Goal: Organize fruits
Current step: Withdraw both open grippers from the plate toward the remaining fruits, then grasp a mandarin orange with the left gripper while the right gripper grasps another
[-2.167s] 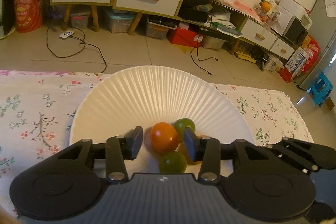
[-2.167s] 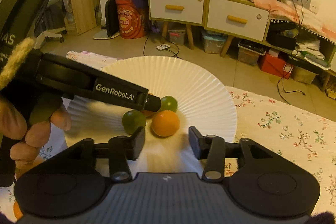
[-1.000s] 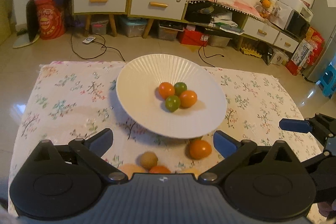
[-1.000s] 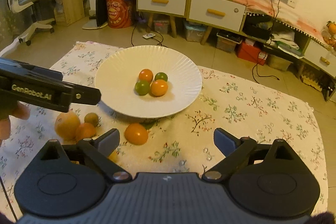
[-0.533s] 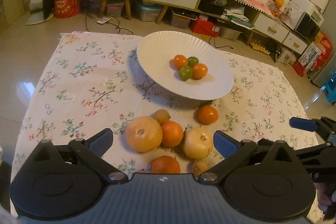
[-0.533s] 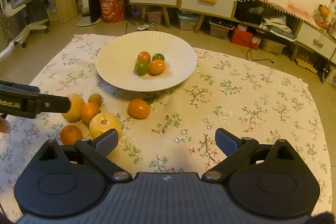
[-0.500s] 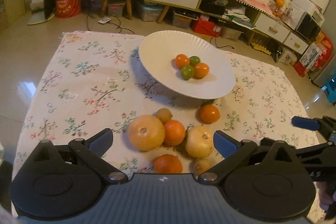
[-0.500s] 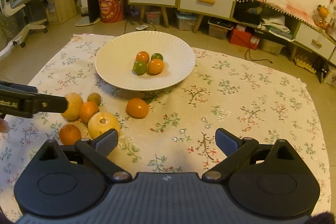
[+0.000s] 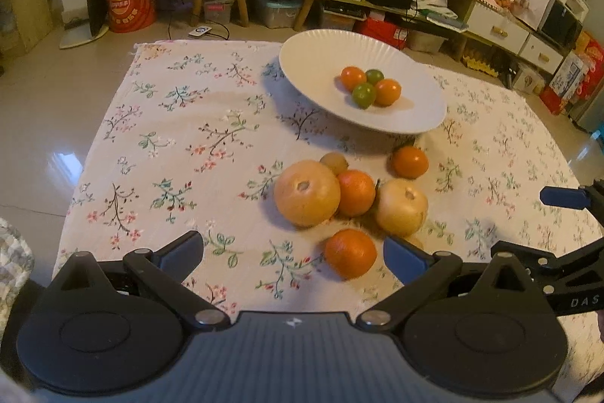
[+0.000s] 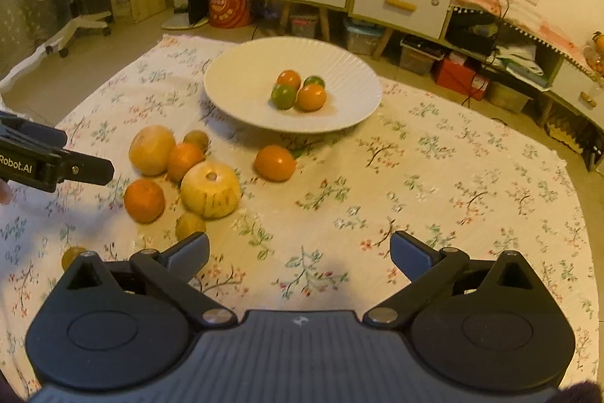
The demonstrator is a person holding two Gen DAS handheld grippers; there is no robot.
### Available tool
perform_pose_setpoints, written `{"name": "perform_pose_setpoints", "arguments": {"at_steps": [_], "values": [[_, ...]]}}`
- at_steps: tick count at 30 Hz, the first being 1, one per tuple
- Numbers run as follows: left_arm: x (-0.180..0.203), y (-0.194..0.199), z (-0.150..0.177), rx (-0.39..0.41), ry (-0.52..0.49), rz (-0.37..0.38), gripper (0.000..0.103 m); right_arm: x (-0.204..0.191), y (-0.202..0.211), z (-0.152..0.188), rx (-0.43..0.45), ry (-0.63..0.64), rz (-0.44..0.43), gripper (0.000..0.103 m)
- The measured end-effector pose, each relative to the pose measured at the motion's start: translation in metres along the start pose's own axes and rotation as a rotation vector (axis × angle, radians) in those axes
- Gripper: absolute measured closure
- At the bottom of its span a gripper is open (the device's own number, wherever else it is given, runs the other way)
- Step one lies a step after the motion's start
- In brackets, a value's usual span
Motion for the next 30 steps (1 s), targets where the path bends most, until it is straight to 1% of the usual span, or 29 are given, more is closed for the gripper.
{"name": "perform_pose_setpoints", "arguments": {"at_steps": [6,11,12,14,16,17,19,20,22,23,25,26,28,30], "values": [[0.002,-0.008,0.009,-0.011,-0.034,0.002,0.015,-0.006,-0.006,0.008,-0.026,0.026,0.004,0.001],[0.011,-0.016,0.015,0.018,-0.087,0.041,0.016,-0.004,-0.01,0.006,-0.004,0.021,-0.023,0.001],[0.013,-0.018,0.015,0.024,-0.094,0.045,0.018,-0.004,-0.01,0.004,0.004,0.019,-0.036,0.001],[0.016,-0.02,0.016,0.039,-0.108,0.059,0.024,-0.004,-0.011,0.0,0.027,0.018,-0.066,0.001],[0.019,-0.022,0.015,0.044,-0.117,0.075,0.036,-0.004,-0.011,-0.004,0.051,0.026,-0.097,0.001],[0.02,-0.023,0.015,0.042,-0.121,0.085,0.037,-0.004,-0.012,-0.006,0.059,0.028,-0.109,0.001],[0.021,-0.025,0.015,0.046,-0.126,0.109,0.046,-0.005,-0.014,-0.01,0.068,0.024,-0.138,0.002],[0.021,-0.025,0.016,0.047,-0.13,0.118,0.048,-0.005,-0.015,-0.012,0.069,0.016,-0.153,0.003],[0.022,-0.026,0.016,0.045,-0.136,0.132,0.059,-0.006,-0.018,-0.016,0.061,-0.001,-0.197,0.007],[0.022,-0.026,0.016,0.045,-0.138,0.137,0.062,-0.007,-0.02,-0.018,0.06,-0.005,-0.217,0.008],[0.022,-0.027,0.016,0.045,-0.135,0.141,0.072,-0.01,-0.022,-0.022,0.063,-0.007,-0.242,0.013],[0.022,-0.027,0.016,0.044,-0.133,0.144,0.074,-0.012,-0.023,-0.024,0.064,-0.005,-0.249,0.014],[0.021,-0.027,0.016,0.046,-0.123,0.161,0.08,-0.016,-0.024,-0.028,0.068,0.004,-0.261,0.021],[0.022,-0.027,0.016,0.044,-0.118,0.179,0.085,-0.021,-0.028,-0.033,0.064,0.011,-0.27,0.024]]}}
Point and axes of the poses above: each gripper's, at about its wrist camera, not at the fingertips, and y roughly against the way its jaws point, x to its right, z to its underside, the point moved 3 cm from there along -y, roughly the way its jaws point
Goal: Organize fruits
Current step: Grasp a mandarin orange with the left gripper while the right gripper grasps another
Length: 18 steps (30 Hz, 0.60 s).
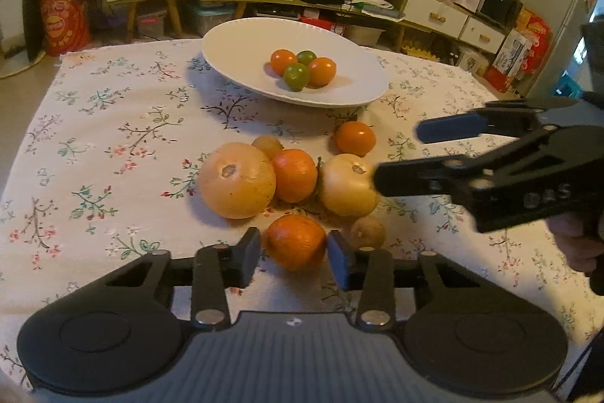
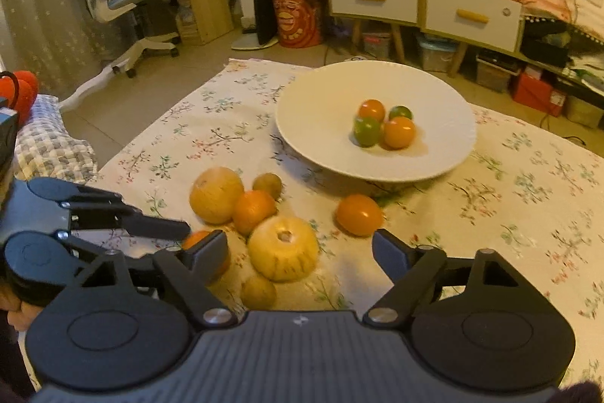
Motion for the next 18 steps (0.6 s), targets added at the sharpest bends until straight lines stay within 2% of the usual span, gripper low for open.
{"name": "perform_pose_setpoints", "arguments": {"at_steps": [8,10,13,18], "values": [[0.001,0.002,-0.003,-0.016,0.011,-0.01,0.088,-0.023,-0.019,-0.014,-0.03,0.049,-0.036,0.047],[0.001,0.006,-0.003,-0.02,0.004,-0.016,0.094,-0.028,-0.023,-0.014,-0.052,0.089,-0.031,0.058],[0.0,0.011,-0.001,-0.019,-0.01,-0.013,0.099,-0.032,-0.028,-0.014,-0.074,0.123,-0.032,0.062],[-0.003,0.01,0.0,-0.024,0.0,-0.006,0.099,-0.039,-0.034,-0.018,-0.084,0.152,-0.034,0.063]]}}
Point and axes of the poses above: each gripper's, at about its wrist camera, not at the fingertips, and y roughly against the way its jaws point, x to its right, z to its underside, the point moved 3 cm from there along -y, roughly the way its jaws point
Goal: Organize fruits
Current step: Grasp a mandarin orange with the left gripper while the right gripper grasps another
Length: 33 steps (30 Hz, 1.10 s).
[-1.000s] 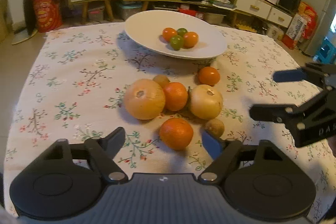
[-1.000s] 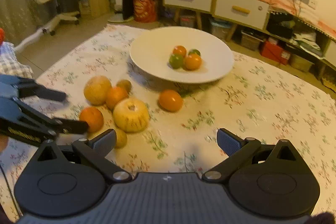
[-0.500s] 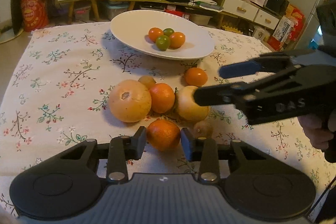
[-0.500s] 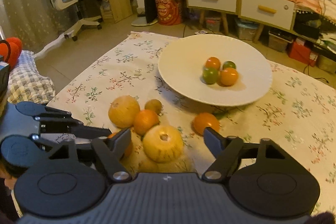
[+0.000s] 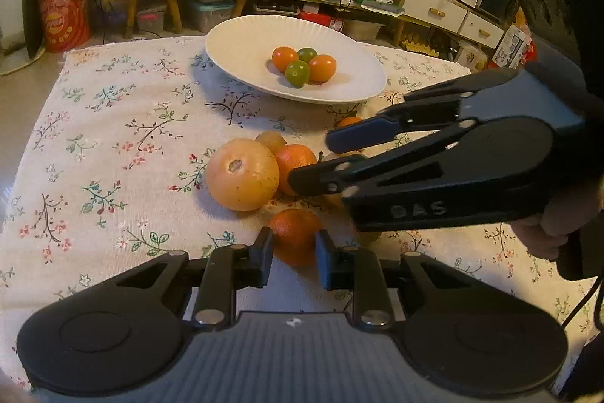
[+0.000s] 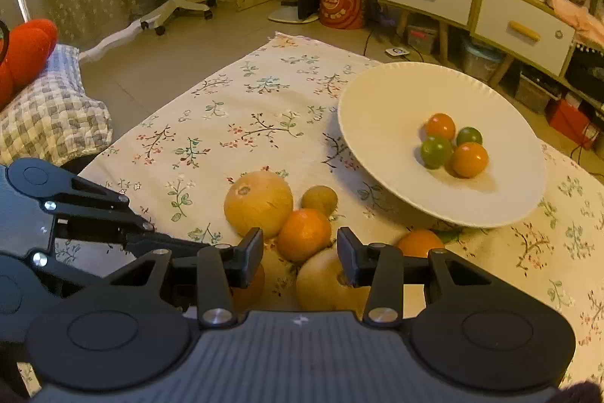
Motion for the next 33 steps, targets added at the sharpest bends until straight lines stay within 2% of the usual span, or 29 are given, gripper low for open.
{"name": "perform_pose_setpoints", "arguments": {"at_steps": [3,6,10,16,26,29,32,33], "values": [[0.0,-0.001,0.0,0.002,0.006,0.005,0.097,-0.006,-0.007,-0.003,-0.014,0.024,0.001,0.068],[0.0,-0.003,0.001,-0.005,0.016,0.018,0.095,-0.01,-0.013,-0.006,-0.02,0.051,0.039,0.068],[0.0,-0.004,0.002,-0.01,0.018,0.019,0.09,-0.005,-0.014,-0.007,-0.016,0.03,0.039,0.069],[0.0,-0.006,0.001,-0.01,0.027,0.018,0.088,-0.004,-0.021,-0.003,-0.047,0.053,0.09,0.07],[-0.006,-0.011,0.001,-0.004,0.075,0.052,0.084,0.005,-0.015,-0.004,-0.018,-0.016,0.063,0.079],[-0.004,-0.015,0.001,-0.015,0.074,0.052,0.084,0.008,-0.009,-0.006,-0.004,-0.033,0.051,0.09],[-0.003,-0.017,0.002,-0.02,0.073,0.046,0.084,0.008,-0.008,-0.006,-0.013,-0.037,0.048,0.091],[-0.003,-0.018,0.002,-0.018,0.074,0.044,0.084,0.008,-0.009,-0.005,-0.02,-0.034,0.043,0.088]]}}
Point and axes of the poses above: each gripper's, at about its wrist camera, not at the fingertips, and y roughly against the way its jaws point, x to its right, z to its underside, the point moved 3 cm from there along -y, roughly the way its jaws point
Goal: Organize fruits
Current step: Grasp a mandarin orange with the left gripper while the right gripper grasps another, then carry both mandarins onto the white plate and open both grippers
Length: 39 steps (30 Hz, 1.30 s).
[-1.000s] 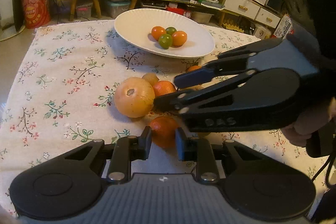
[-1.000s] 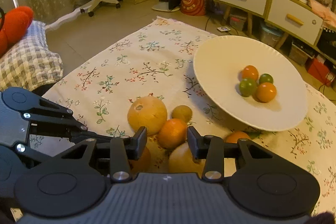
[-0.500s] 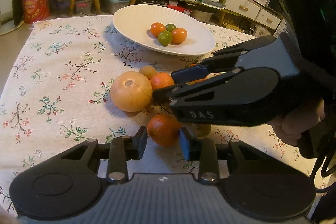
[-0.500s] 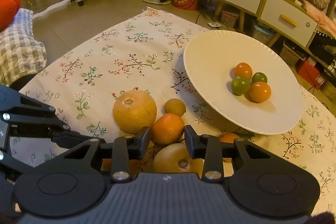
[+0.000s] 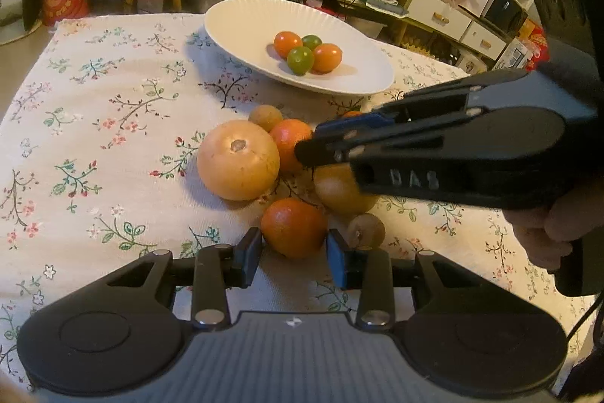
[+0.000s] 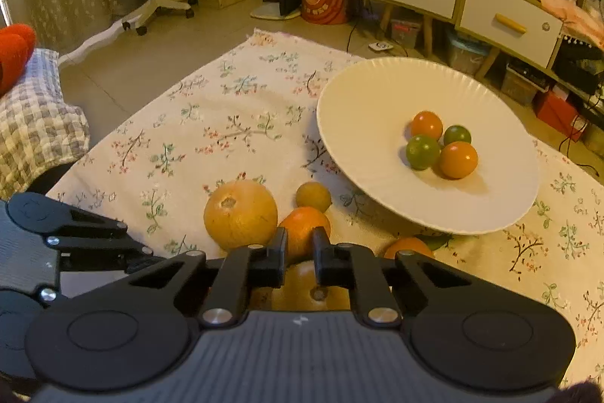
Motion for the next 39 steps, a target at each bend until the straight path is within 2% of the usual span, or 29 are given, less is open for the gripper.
{"name": "perform_pose_setpoints", "arguments": {"at_steps": [4,6,9,14,23,30,39], "values": [[-0.001,0.0,-0.001,0.006,0.012,-0.001,0.084,-0.004,-0.004,0.001,0.0,0.019,0.009,0.073],[0.0,0.0,-0.002,0.007,0.012,-0.001,0.084,-0.006,-0.008,0.0,-0.005,0.039,0.035,0.07],[0.0,-0.001,-0.002,0.006,0.013,-0.001,0.084,-0.005,-0.017,-0.003,-0.02,0.061,0.075,0.07],[0.0,-0.003,-0.005,0.008,0.012,0.003,0.084,0.002,-0.029,-0.003,-0.033,0.061,0.082,0.069],[0.0,-0.005,-0.008,0.012,0.002,0.004,0.085,0.004,-0.033,-0.005,-0.003,0.052,0.074,0.068],[0.0,-0.003,-0.009,0.023,0.004,-0.004,0.086,0.004,-0.025,-0.005,0.012,0.067,0.076,0.069],[0.0,0.006,-0.012,0.042,0.011,0.006,0.086,0.013,0.004,-0.006,0.068,0.019,0.058,0.069]]}}
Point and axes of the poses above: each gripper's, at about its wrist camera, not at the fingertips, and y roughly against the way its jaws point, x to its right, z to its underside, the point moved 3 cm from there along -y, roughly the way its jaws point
